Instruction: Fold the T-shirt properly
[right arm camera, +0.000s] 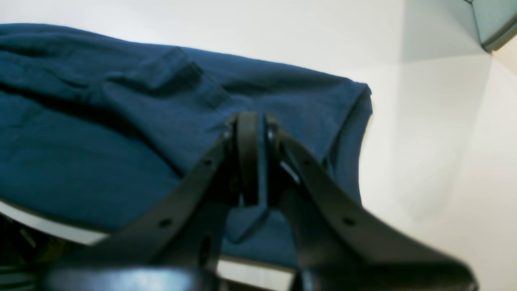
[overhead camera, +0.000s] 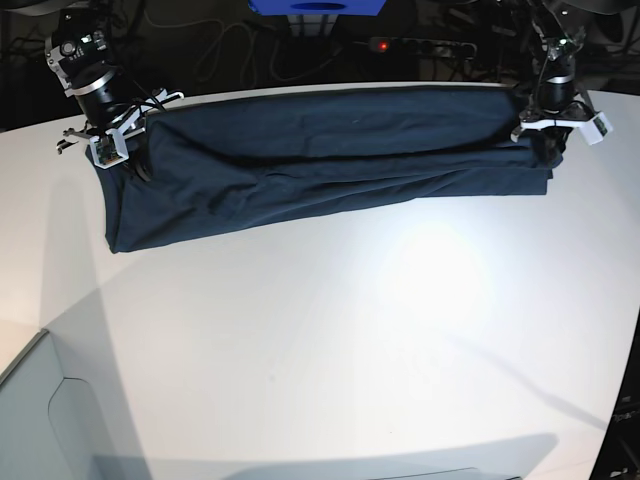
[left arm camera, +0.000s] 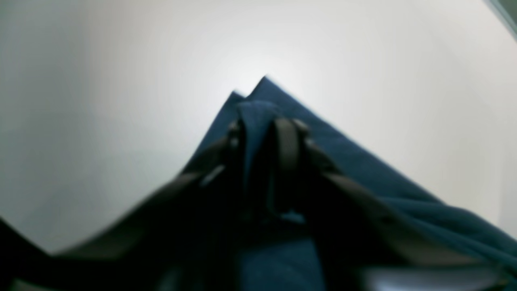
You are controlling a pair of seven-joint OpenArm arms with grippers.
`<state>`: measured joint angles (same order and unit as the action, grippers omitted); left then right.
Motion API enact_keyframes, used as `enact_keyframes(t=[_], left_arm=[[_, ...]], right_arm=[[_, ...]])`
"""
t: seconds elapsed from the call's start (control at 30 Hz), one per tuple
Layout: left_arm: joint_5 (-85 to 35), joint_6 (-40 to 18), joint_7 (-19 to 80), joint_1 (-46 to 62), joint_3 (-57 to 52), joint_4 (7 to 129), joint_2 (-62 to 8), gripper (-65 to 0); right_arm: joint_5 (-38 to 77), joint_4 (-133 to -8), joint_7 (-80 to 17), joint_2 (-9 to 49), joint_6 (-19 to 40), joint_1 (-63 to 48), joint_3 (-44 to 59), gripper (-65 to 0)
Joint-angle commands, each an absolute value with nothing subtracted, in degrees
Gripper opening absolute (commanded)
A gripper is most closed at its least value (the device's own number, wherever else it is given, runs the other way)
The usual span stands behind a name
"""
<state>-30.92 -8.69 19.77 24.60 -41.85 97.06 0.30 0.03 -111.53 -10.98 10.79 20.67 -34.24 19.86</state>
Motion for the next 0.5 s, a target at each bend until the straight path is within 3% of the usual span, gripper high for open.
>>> enact_keyframes(t=[0.0, 0.47], left_arm=[[-31.6, -8.92, 18.51, 24.66, -42.15, 97.98, -0.22, -48.1], [-31.6, -8.92, 18.51, 26.33, -42.24, 97.89, -0.31, -46.5]], right_arm=[[0.4, -112.57, -9.54, 11.38, 20.53, -34.33, 20.18, -64.8], [0.4, -112.57, -9.54, 11.38, 20.53, -34.33, 20.18, -64.8]])
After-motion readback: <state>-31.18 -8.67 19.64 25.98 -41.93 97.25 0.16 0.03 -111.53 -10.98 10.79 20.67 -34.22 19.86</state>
